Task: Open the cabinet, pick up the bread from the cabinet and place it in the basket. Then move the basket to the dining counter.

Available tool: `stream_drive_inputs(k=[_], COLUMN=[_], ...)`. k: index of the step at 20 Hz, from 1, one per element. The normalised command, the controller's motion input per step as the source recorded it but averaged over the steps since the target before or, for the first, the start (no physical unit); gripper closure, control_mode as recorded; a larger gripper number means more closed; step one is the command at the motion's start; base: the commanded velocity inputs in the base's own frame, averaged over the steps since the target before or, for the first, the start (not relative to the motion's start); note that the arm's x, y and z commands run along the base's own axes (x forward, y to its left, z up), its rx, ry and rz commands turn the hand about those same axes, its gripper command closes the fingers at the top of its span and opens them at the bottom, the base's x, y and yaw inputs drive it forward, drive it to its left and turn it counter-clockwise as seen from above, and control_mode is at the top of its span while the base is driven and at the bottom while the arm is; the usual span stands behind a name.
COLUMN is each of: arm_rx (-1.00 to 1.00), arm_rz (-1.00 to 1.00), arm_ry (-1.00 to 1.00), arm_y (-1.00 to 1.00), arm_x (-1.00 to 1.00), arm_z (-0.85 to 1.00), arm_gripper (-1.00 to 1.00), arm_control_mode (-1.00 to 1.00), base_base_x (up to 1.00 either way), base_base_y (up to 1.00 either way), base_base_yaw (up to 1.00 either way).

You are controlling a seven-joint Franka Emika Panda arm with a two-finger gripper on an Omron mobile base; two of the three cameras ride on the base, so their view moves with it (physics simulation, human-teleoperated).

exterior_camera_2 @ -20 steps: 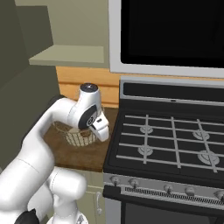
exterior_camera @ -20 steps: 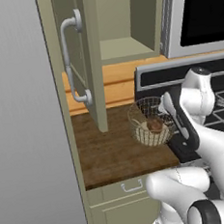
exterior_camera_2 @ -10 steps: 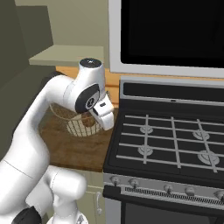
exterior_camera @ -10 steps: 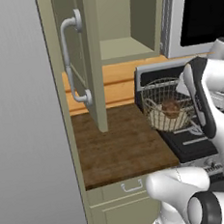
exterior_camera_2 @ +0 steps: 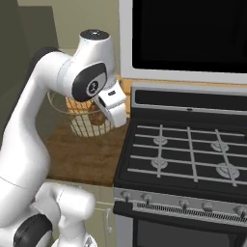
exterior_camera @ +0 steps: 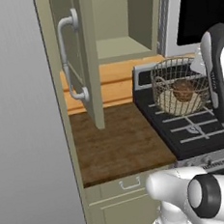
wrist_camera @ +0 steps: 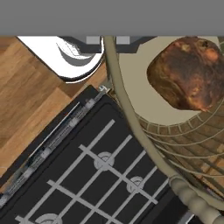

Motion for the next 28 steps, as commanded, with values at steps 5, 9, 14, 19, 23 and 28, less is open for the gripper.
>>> stream_drive_inputs(k=[5, 9, 14, 19, 23, 28], arm_rx=[0.0, 0.0, 0.0, 0.0, 0.0, 0.0], arm_rz=[0.0, 0.0, 0.0, 0.0, 0.0, 0.0], arm_ry=[0.0, 0.0, 0.0, 0.0, 0.0, 0.0], arm_y=[0.0, 0.0, 0.0, 0.0, 0.0, 0.0], arm_x=[0.0, 0.0, 0.0, 0.0, 0.0, 0.0], arm_z=[0.0, 0.0, 0.0, 0.0, 0.0, 0.0], arm_gripper=[1.0, 1.0, 1.0, 1.0, 1.0, 1.0], arm_control_mode=[1.0, 1.0, 1.0, 1.0, 1.0, 1.0], base_base_x=[-0.93, -1.0, -0.35, 0.0, 0.0, 0.0], base_base_y=[-0.65, -0.84, -0.98, -0.58, -0.07, -0.01], base_base_yaw=[-0.01, -0.03, -0.36, -0.53, -0.81, -0.91])
